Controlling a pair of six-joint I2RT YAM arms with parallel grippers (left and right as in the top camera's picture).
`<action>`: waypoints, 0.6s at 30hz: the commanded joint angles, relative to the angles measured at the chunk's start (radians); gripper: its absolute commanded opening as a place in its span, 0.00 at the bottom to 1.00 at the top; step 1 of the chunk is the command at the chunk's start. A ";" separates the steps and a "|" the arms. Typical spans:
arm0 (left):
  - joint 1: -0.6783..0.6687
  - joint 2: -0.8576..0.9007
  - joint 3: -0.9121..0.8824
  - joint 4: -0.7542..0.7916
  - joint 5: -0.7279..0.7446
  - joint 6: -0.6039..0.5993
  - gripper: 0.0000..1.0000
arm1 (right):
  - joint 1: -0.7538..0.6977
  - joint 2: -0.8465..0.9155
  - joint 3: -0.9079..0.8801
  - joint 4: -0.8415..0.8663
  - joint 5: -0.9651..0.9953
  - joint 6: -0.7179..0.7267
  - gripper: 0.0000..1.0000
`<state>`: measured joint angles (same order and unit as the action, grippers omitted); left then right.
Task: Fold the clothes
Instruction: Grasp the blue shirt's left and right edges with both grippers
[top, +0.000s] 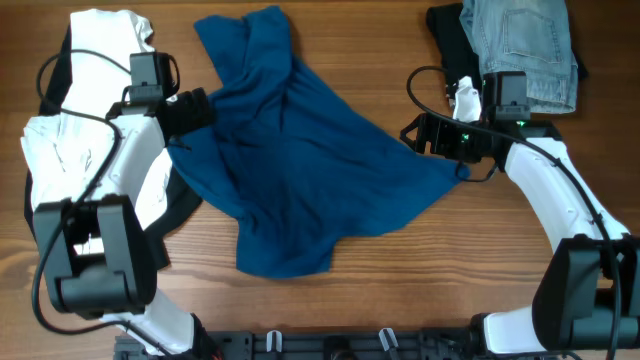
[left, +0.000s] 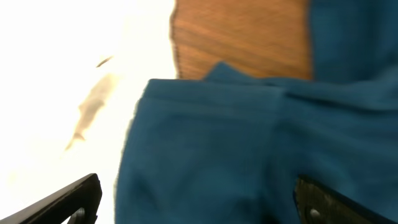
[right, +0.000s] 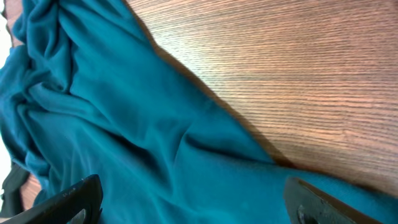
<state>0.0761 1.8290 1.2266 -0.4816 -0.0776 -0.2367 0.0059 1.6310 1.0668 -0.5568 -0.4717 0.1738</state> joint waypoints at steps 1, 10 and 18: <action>0.018 0.071 0.001 0.002 -0.017 0.025 0.96 | 0.004 0.015 0.005 0.021 0.013 -0.017 0.93; 0.018 0.159 0.002 0.024 -0.018 0.024 0.79 | 0.004 0.015 0.005 0.029 0.035 -0.015 0.90; 0.018 0.097 0.005 0.019 -0.018 0.020 0.35 | 0.004 0.015 0.005 0.043 0.035 -0.014 0.88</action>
<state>0.0929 1.9694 1.2270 -0.4591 -0.1009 -0.2203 0.0059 1.6329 1.0668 -0.5198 -0.4503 0.1707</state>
